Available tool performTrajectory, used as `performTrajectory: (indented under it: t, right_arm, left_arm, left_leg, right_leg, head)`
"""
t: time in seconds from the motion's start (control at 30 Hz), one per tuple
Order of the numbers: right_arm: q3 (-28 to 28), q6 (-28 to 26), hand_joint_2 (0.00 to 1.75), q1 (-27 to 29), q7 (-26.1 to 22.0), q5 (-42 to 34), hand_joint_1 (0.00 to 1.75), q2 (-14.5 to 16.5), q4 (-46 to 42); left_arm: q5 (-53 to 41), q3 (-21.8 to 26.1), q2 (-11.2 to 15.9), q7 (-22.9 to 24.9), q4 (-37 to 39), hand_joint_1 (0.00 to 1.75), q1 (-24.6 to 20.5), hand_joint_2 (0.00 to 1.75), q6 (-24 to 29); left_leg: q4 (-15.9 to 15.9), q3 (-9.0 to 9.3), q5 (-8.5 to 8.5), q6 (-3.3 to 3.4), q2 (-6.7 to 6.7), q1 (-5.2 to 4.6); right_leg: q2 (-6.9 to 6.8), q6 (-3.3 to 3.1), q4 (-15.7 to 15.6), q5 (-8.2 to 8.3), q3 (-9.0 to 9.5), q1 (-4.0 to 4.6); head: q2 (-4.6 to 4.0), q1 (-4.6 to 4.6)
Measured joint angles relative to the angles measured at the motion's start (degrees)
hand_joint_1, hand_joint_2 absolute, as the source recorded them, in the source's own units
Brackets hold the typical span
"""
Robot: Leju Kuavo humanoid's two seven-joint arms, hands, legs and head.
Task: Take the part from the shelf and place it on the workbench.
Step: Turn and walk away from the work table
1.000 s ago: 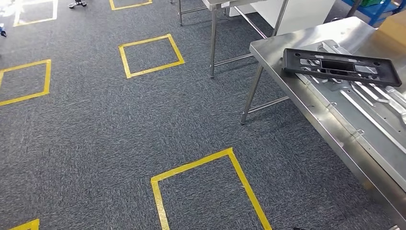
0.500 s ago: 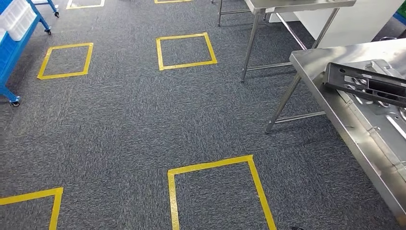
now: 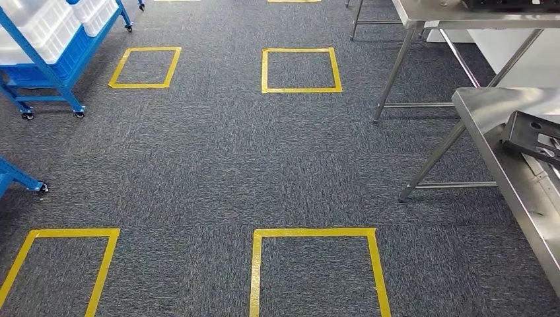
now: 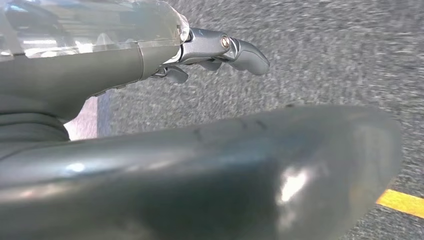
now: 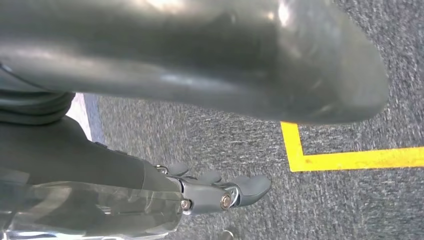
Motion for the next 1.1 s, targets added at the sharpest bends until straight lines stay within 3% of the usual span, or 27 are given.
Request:
performTrajectory:
  t: [0.07, 0.13, 0.2, 0.23, 0.27, 0.33, 0.4, 0.43, 0.5, 0.57, 0.63, 0.67, 0.7, 0.73, 0.77, 0.8, 0.87, 0.93, 1.0, 1.03, 1.1]
  right_arm:
    - [0.0, 0.0, 0.0, 0.0, 0.1, 0.0, 0.0, 0.0, 0.0]
    - [0.0, 0.0, 0.0, 0.2, 0.3, 0.0, 0.0, 0.0, 0.0]
    - [0.0, 0.1, 0.0, 0.4, 0.5, 0.2, 0.0, 0.0, 0.0]
    - [-0.1, 0.1, 0.0, 0.4, 0.6, 0.2, 0.0, 0.0, 0.0]
    - [-0.1, 0.1, 0.0, 0.3, 0.8, 0.3, 0.0, 0.0, 0.0]
    - [-0.1, 0.4, 0.0, 0.3, 1.1, 0.3, 0.0, 0.0, 0.0]
    - [-0.2, 0.8, 0.0, 0.2, 1.3, 0.2, 0.0, 0.0, 0.0]
    - [-0.3, 0.9, 0.0, 0.2, 1.3, 0.1, 0.0, 0.0, 0.0]
    - [-0.5, 1.0, 0.0, 0.0, 1.3, -0.1, 0.0, 0.1, 0.0]
    - [-0.7, 0.9, 0.0, -0.1, 1.3, -0.2, 0.0, 0.2, 0.0]
    - [-1.2, 0.6, 0.0, 0.0, 1.2, -0.4, 0.0, 0.1, 0.0]
    - [-1.4, 0.5, 0.0, 0.1, 1.2, -0.6, 0.0, 0.1, 0.0]
    - [-1.7, 0.3, 0.0, 0.1, 1.2, -0.7, 0.0, 0.0, 0.0]
    - [-1.9, 0.1, 0.0, 0.2, 1.3, -0.8, 0.0, 0.0, 0.0]
    - [-2.1, 0.0, 0.0, 0.2, 1.3, -0.8, 0.0, 0.0, 0.0]
    - [-2.3, -0.1, 0.0, 0.1, 1.3, -0.8, 0.0, 0.0, 0.0]
    - [-2.6, -0.4, 0.0, 0.1, 1.5, -0.8, 0.0, -0.2, 0.0]
    - [-2.8, -0.7, 0.0, 0.1, 2.0, -0.8, 0.0, -0.3, 0.0]
    - [-3.1, -1.0, 0.0, 0.0, 2.3, -0.8, 0.0, -0.3, 0.0]
    - [-3.2, -1.0, 0.0, 0.0, 2.3, -0.7, 0.0, -0.4, 0.0]
    - [-3.3, -1.0, 0.0, 0.1, 2.3, -0.7, 0.0, -0.4, 0.0]
  left_arm:
    - [0.0, 0.7, 0.5, 0.0, 0.0, 0.0, 0.1, 0.0, -0.3]
    - [0.0, 1.5, 0.7, 0.1, 0.0, 0.0, 0.1, 0.0, -0.7]
    - [0.0, 2.4, 0.8, 0.2, 0.0, 0.0, 0.2, 0.0, -1.1]
    - [0.0, 3.0, 0.9, 0.2, 0.0, 0.0, 0.3, 0.0, -1.4]
    - [0.0, 3.6, 1.0, 0.3, 0.0, 0.0, 0.5, 0.0, -1.8]
    - [0.0, 4.7, 1.3, 0.3, 0.0, 0.0, 0.6, 0.0, -2.5]
    - [0.0, 5.7, 1.5, 0.3, 0.0, 0.0, 0.5, 0.0, -3.1]
    - [0.0, 6.1, 1.6, 0.3, 0.0, 0.0, 0.6, 0.0, -3.4]
    - [0.0, 6.9, 1.8, 0.3, 0.0, 0.0, 0.9, 0.87, -3.8]
    - [0.0, 7.5, 1.8, 0.2, 0.1, 0.0, 1.0, 1.75, -4.2]
    - [0.0, 8.1, 1.9, 0.1, 0.1, 0.0, 0.9, 1.75, -4.6]
    - [0.0, 8.3, 1.9, 0.0, 0.1, 0.0, 0.9, 1.75, -4.8]
    - [0.0, 8.5, 1.9, -0.2, 0.1, 0.0, 0.9, 1.75, -5.0]
    - [0.0, 8.6, 2.0, -0.2, 0.1, 0.0, 1.0, 1.75, -5.0]
    - [0.0, 8.7, 2.0, -0.3, 0.1, 0.0, 1.0, 1.75, -5.1]
    - [0.0, 8.7, 2.0, -0.4, 0.1, 0.0, 1.1, 1.75, -5.2]
    - [-0.1, 8.8, 2.0, -0.7, 0.1, 0.0, 0.9, 1.75, -5.6]
    - [-0.1, 8.8, 2.0, -0.9, 0.1, 0.0, 0.8, 1.75, -6.0]
    - [-0.1, 8.8, 2.1, -0.7, 0.1, 0.0, 0.9, 1.75, -6.1]
    - [-0.1, 8.8, 2.1, -0.5, 0.1, 0.0, 1.0, 1.75, -6.2]
    - [-0.1, 8.8, 2.2, -0.4, 0.1, 0.0, 1.0, 1.75, -6.3]
  left_leg:
    - [2.9, -1.45, -1.89, -0.42, 2.59, -0.19]
    - [10.0, -4.77, -5.64, -0.63, 5.9, -0.11]
    - [15.7, -7.3, -7.6, -0.89, 6.98, 0.12]
    - [15.7, -7.05, -7.06, -0.97, 7.19, 0.2]
    - [13.3, -5.59, -5.61, -0.98, 7.51, 0.26]
    - [5.1, -0.84, -2.52, -0.67, 9.71, 0.08]
    - [0.2, 1.87, -1.41, -0.14, 11.51, -0.28]
    - [-0.1, 1.9, -1.55, 0.11, 11.49, -0.47]
    - [-0.5, 1.84, -1.23, 0.58, 10.17, -0.37]
    - [-1.0, 2.03, -0.81, 1.21, 8.92, -0.09]
    - [-1.2, 1.95, -0.5, 1.65, 7.59, -0.03]
    - [-1.2, 1.81, -0.41, 1.75, 6.82, -0.07]
    - [-1.2, 1.73, -0.36, 1.78, 6.01, -0.1]
    - [-1.1, 1.71, -0.34, 1.77, 5.17, -0.12]
    - [-1.0, 1.75, -0.33, 1.71, 4.32, -0.11]
    - [-0.9, 1.83, -0.35, 1.61, 3.49, -0.08]
    - [-0.6, 1.64, -0.42, 1.13, 1.96, -0.1]
    - [-0.3, 1.1, -0.27, 0.39, 0.65, -0.03]
    - [-0.3, 0.69, -0.06, -0.35, -0.23, 0.15]
    - [0.1, 0.41, -0.4, -0.62, 0.67, 0.12]
    - [4.1, -1.45, -2.91, -0.98, 4.23, 0.01]
  right_leg:
    - [-1.63, -0.82, -0.8, 0.39, 0.35, -0.09]
    - [-3.36, -1.27, -0.9, 0.39, 0.45, 0.21]
    - [-5.18, -1.44, -0.8, 0.24, 0.43, 0.46]
    - [-5.98, -1.45, -0.8, 0.14, 0.45, 0.52]
    - [-6.71, -1.39, -0.7, 0.02, 0.53, 0.55]
    - [-8.05, -1.07, -0.5, -0.33, 0.8, 0.7]
    - [-9.17, -0.57, -0.4, -0.68, 1.09, 0.91]
    - [-9.68, -0.3, -0.4, -0.77, 1.21, 0.98]
    - [-10.28, 0.27, -0.3, -1.06, 1.5, 0.85]
    - [-7.94, 0.81, 1.9, -2.94, 0.75, 0.56]
    - [-4.5, 1.1, 8.7, -6.8, -2.39, 0.31]
    - [-3.66, 1.18, 12.7, -8.48, -4.37, 0.23]
    - [-3.32, 1.25, 15.4, -9.16, -5.82, 0.17]
    - [-3.18, 1.28, 16.2, -8.63, -6.38, 0.09]
    - [-3.03, 1.26, 14.6, -6.92, -5.79, 0.0]
    - [-2.54, 1.21, 11.1, -4.49, -4.28, -0.12]
    - [0.36, 1.08, 3.6, -0.97, -1.14, -0.42]
    - [2.14, 0.94, 0.8, -0.31, -0.17, -0.42]
    - [0.84, 0.48, 0.6, -0.11, -0.17, -0.31]
    - [0.11, 0.11, 0.3, 0.06, -0.04, -0.32]
    - [-1.59, -0.72, -0.2, 0.31, 0.18, -0.28]
  head:
    - [0.0, -0.16]
    - [0.0, -0.27]
    - [0.0, -0.26]
    - [0.0, -0.26]
    - [0.0, -0.26]
    - [0.0, -0.26]
    - [0.0, -0.23]
    - [0.0, -0.21]
    - [0.01, -0.21]
    - [0.01, -0.13]
    - [0.01, -0.05]
    - [0.01, -0.04]
    - [0.01, -0.05]
    - [0.01, -0.04]
    - [0.01, -0.05]
    - [0.01, -0.04]
    - [0.01, -0.06]
    - [0.01, -0.1]
    - [0.01, -0.11]
    - [0.01, -0.15]
    - [0.01, -0.37]
